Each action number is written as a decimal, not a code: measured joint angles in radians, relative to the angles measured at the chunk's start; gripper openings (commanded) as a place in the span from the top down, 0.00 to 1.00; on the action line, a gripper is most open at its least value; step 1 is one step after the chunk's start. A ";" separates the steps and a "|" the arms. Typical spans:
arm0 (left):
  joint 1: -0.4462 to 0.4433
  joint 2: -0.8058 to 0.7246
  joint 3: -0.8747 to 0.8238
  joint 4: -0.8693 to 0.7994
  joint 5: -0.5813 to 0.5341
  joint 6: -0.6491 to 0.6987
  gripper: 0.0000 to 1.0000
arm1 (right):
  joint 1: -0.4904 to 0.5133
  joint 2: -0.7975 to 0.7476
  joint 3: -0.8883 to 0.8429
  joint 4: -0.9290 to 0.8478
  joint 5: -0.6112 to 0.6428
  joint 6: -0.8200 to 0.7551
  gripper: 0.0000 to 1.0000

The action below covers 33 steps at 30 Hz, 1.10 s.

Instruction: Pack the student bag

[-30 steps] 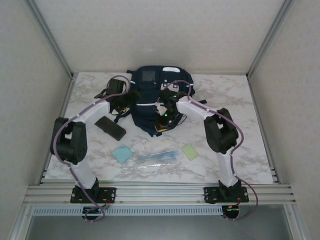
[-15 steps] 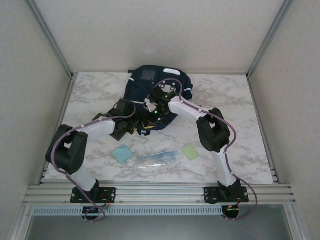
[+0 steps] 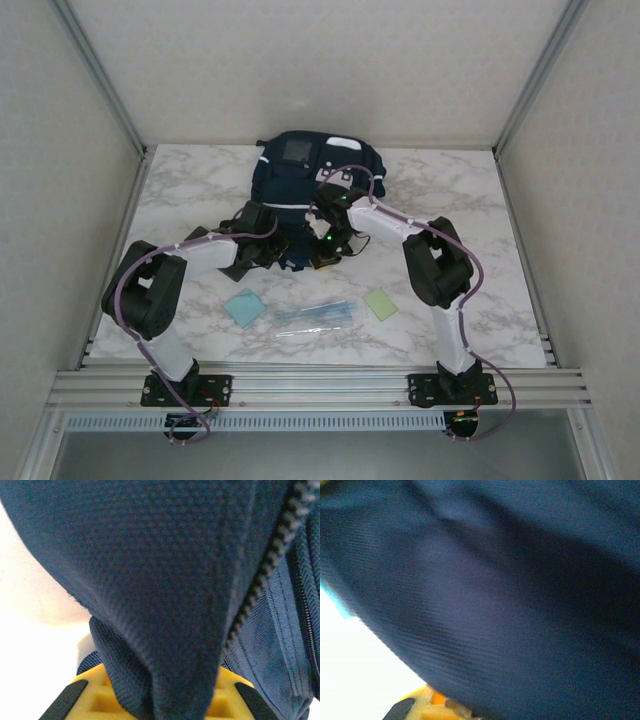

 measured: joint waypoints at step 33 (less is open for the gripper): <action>0.002 -0.112 0.031 -0.115 0.009 0.171 1.00 | -0.291 0.164 0.315 -0.086 0.471 -0.233 1.00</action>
